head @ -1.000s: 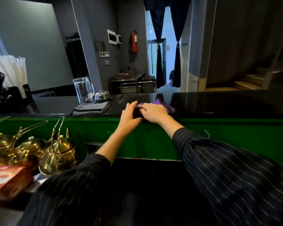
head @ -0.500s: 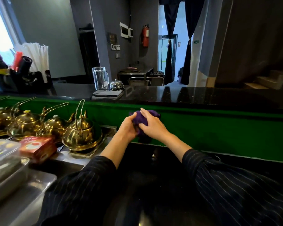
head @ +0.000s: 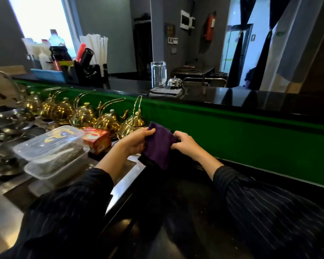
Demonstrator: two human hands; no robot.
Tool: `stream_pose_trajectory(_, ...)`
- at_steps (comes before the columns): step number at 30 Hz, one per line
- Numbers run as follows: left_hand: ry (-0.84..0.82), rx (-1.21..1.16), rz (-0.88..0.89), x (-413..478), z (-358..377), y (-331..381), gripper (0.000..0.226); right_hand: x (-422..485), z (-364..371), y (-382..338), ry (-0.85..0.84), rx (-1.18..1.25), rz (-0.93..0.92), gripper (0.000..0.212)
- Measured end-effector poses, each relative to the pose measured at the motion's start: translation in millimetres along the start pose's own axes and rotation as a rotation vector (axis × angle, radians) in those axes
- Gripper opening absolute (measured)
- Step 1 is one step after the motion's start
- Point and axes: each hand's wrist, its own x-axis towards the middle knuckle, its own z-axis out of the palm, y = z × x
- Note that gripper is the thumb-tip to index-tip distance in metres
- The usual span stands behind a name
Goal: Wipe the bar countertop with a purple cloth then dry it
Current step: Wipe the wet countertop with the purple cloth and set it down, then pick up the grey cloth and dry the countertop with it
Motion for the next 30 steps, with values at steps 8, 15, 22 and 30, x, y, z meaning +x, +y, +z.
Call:
stream_pose_trajectory(8,0.468,0.530,0.010,-15.3,-69.3,-38.4,0.027,16.4,64.0,-19.1,-0.123,-0.120,-0.018,0.017)
stream_pose_trajectory(15,0.408,0.944,0.116,-23.5,-68.0,-75.1,0.060,15.1,107.9,-7.2,-0.058,-0.274,-0.042,0.018)
stream_pose_trajectory(22,0.458,1.325,0.114,-16.0,-74.8,-76.7,0.036,20.4,97.0,-2.9,-0.103,-0.385,-0.085,0.022)
stream_pose_trajectory(30,0.303,1.310,0.368,16.9,-35.9,-27.2,0.036,41.4,49.4,-21.4,-0.032,-0.524,-0.147,0.028)
